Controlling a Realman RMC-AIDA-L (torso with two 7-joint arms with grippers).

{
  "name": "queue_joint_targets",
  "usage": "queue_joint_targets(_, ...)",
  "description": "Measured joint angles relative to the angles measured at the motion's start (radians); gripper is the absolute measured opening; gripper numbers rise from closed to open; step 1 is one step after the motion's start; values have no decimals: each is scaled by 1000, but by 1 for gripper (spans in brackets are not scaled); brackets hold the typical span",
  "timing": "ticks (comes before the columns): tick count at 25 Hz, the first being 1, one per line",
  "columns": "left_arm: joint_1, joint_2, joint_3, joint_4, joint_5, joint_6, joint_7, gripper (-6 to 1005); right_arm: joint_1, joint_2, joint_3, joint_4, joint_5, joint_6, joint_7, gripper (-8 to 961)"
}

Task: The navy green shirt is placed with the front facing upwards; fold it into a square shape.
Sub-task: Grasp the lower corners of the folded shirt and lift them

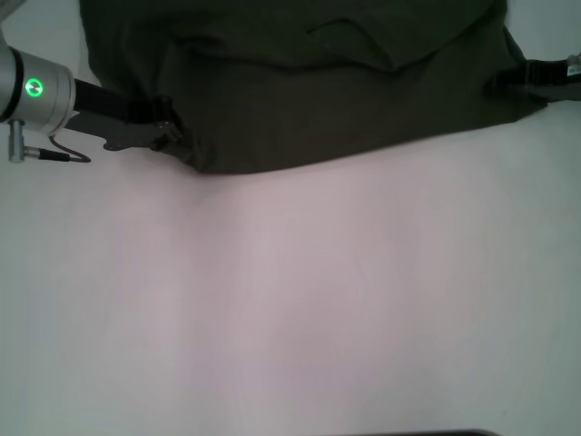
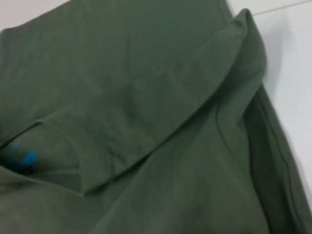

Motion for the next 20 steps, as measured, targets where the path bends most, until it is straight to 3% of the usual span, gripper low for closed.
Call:
queue_joint_targets(7,2,-1,0,0,0,0,2,27,0,-7,-1,-9,40,-40,-8,683)
queue_joint_targets(12,3,-1,0,0,0,0,2,27,0,-10,-8,-8,-18,-6,-3,683)
queue_joint_targets(20,3,-1,0,0,0,0,-2,28,-4,3,-2,-2,-47,27,-7,684)
